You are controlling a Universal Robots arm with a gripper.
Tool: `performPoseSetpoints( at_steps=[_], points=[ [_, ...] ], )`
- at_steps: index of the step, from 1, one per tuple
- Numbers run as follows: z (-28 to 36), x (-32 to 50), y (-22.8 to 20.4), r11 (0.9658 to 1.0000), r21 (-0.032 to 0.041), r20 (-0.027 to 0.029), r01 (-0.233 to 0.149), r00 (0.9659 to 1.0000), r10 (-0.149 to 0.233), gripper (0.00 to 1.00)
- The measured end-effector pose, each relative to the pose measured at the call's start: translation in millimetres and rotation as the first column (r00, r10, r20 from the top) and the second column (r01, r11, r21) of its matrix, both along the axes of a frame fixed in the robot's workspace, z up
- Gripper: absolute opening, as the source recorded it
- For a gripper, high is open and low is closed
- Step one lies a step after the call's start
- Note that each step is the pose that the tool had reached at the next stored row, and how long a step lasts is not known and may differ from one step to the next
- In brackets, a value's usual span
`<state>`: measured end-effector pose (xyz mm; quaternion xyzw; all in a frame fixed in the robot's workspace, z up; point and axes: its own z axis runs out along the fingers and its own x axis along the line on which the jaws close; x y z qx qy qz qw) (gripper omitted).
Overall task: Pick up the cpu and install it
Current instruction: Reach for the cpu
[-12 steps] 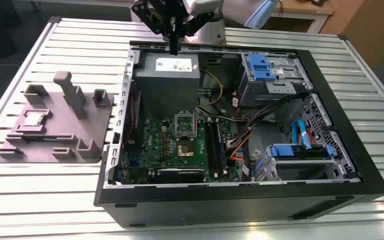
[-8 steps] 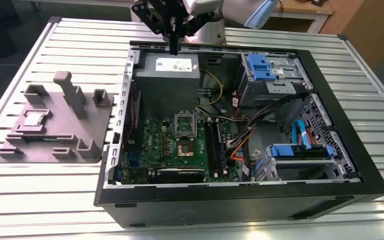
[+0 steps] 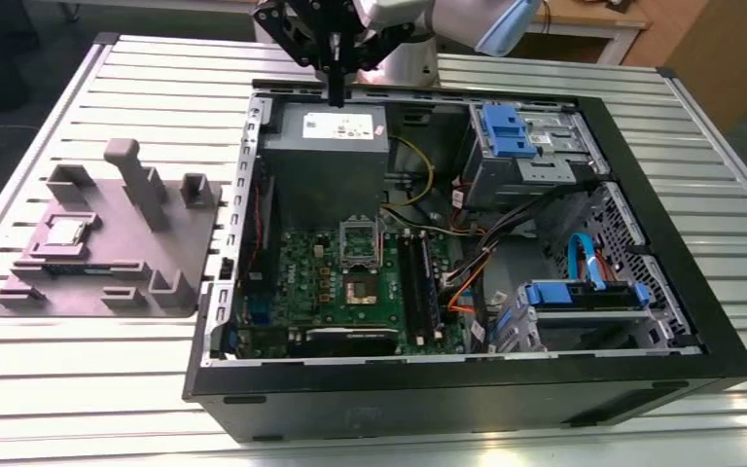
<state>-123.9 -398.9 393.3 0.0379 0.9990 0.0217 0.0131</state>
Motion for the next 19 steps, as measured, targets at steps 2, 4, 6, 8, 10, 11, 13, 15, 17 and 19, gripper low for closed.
performPoseSetpoints(
  at_steps=[2, 4, 6, 8, 10, 11, 13, 15, 17, 19],
  points=[
    [0.0, -0.8, 0.0, 1.0000, 0.0000, 0.0000, 0.000, 1.0000, 0.000, 0.11],
    [0.0, -1.8, 0.0, 1.0000, -0.0001, 0.0000, 0.000, 1.0000, 0.000, 0.11],
    [0.0, -2.6, 0.0, 1.0000, -0.0001, 0.0000, 0.000, 1.0000, 0.000, 0.11],
    [0.0, -3.2, 0.0, 1.0000, 0.0000, 0.0000, 0.000, 1.0000, 0.000, 0.11],
    [0.0, -3.5, 0.0, 1.0000, -0.0001, 0.0000, 0.000, 1.0000, 0.000, 0.11],
    [0.0, -3.7, 0.0, 1.0000, 0.0000, 0.0000, 0.000, 1.0000, 0.000, 0.11],
    [0.0, -4.0, 0.0, 1.0000, 0.0000, 0.0000, 0.000, 1.0000, 0.000, 0.11],
    [0.0, -4.3, 0.0, 1.0000, 0.0000, 0.0000, 0.000, 1.0000, 0.000, 0.11],
    [0.0, -4.5, 0.0, 1.0000, 0.0000, 0.0000, 0.000, 1.0000, 0.000, 0.11],
    [0.0, -4.9, 0.0, 1.0000, -0.0001, -0.0001, 0.000, 1.0000, 0.000, 0.11]
  ],
)
